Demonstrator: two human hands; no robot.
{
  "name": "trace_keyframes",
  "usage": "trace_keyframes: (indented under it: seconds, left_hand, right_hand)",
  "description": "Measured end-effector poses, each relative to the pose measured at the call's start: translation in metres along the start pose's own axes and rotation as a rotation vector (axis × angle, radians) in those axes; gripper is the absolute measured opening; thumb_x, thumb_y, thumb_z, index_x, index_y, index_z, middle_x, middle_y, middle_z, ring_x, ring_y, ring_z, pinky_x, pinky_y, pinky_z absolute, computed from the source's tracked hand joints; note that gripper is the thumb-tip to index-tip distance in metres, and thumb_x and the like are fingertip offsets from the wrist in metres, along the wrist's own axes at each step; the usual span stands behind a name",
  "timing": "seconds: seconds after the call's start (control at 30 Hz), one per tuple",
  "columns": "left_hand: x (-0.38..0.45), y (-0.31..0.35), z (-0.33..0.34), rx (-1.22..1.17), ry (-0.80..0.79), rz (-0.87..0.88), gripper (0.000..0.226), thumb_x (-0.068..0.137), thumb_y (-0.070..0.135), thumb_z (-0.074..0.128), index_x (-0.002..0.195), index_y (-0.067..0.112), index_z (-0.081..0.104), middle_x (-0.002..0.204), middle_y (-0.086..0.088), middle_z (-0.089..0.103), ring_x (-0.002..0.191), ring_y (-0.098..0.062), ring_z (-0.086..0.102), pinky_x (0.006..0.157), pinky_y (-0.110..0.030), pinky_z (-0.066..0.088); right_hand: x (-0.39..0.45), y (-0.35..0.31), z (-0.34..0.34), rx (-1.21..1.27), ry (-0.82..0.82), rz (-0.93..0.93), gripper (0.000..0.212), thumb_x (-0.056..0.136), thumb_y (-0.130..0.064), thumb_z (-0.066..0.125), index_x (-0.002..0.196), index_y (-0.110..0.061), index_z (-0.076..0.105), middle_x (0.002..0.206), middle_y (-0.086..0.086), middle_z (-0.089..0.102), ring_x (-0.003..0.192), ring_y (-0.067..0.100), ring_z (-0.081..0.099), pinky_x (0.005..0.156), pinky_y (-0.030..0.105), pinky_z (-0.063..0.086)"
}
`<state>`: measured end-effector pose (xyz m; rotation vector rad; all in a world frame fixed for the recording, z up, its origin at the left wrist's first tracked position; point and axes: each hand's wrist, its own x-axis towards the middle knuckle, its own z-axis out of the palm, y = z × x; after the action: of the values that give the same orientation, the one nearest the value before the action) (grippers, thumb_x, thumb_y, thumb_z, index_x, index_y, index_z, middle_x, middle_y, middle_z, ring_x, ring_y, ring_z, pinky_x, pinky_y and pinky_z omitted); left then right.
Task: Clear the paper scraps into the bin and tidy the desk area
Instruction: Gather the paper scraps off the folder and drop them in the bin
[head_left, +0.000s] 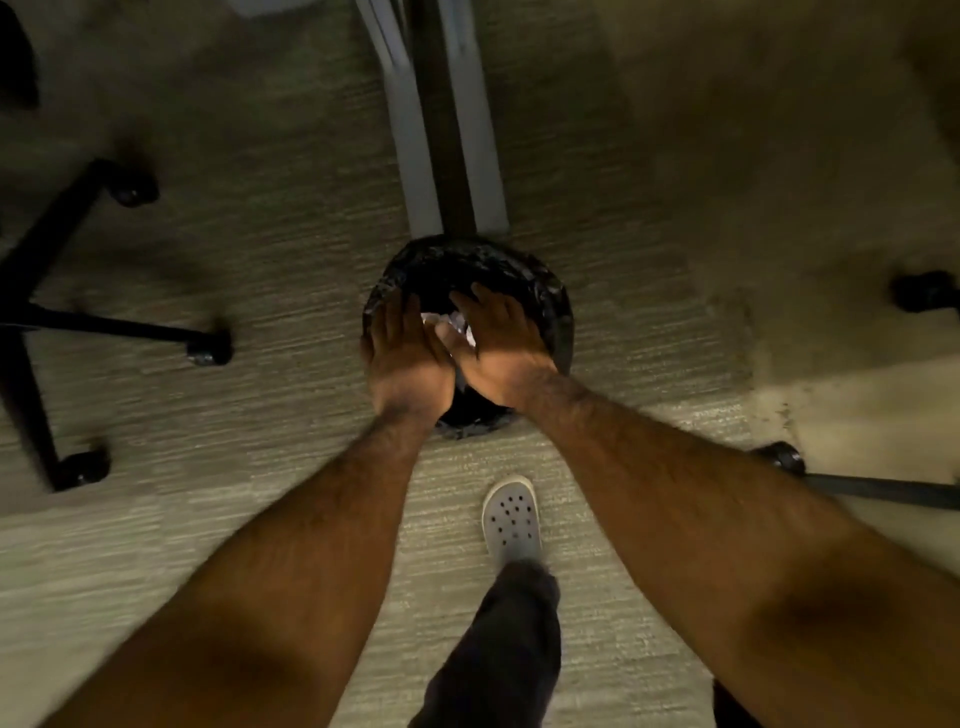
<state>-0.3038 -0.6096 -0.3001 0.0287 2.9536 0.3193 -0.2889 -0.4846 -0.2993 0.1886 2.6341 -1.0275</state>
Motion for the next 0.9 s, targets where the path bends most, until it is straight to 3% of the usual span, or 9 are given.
trace_keyframes:
  seconds: [0.1,0.2,0.53,0.73,0.9]
  left_hand:
    - [-0.017,-0.005,0.002,0.051,-0.044,0.120,0.064,0.095,0.038,0.021,0.147,0.003,0.027,0.157,-0.018,0.022,0.145,-0.034,0.019,0.116,-0.051,0.018]
    - [-0.028,-0.004,-0.005,0.043,-0.060,0.135,0.064,0.096,0.038,0.016,0.148,0.003,0.026,0.157,-0.018,0.020,0.146,-0.033,0.017,0.116,-0.053,0.018]
    - [-0.071,0.037,-0.067,0.030,-0.123,0.164,0.062,0.096,0.038,0.010,0.152,0.012,0.014,0.161,-0.008,0.009,0.148,-0.023,0.005,0.120,-0.045,0.005]
    - [-0.110,0.108,-0.123,-0.040,-0.172,0.276,0.062,0.096,0.040,0.007,0.151,0.015,0.020,0.161,-0.003,0.007,0.148,-0.017,-0.002,0.119,-0.039,-0.003]
    - [-0.134,0.193,-0.174,-0.100,-0.169,0.407,0.068,0.093,0.042,0.004,0.147,0.013,0.033,0.160,-0.004,0.017,0.148,-0.019,0.009,0.119,-0.039,-0.001]
  right_hand:
    - [-0.006,0.003,0.006,-0.109,-0.104,-0.052,0.067,0.092,-0.065,0.021,0.150,-0.032,0.018,0.162,0.001,0.010,0.148,0.024,0.003,0.117,0.051,0.010]
    - [-0.016,0.004,0.003,-0.177,-0.133,-0.081,0.068,0.093,-0.064,0.016,0.152,-0.029,0.011,0.162,0.002,0.004,0.148,0.024,-0.004,0.118,0.052,0.006]
    - [-0.075,-0.015,-0.065,-0.163,-0.032,-0.038,0.073,0.092,-0.065,0.013,0.152,-0.023,0.016,0.161,0.006,0.013,0.148,0.024,0.004,0.119,0.044,0.006]
    - [-0.135,-0.019,-0.143,-0.100,0.076,0.064,0.079,0.087,-0.068,0.006,0.150,-0.023,0.021,0.160,0.003,0.018,0.148,0.019,0.005,0.118,0.041,0.002]
    - [-0.187,-0.014,-0.223,-0.052,0.237,0.170,0.079,0.087,-0.068,0.009,0.149,-0.022,0.026,0.158,0.002,0.026,0.147,0.019,0.013,0.118,0.041,0.009]
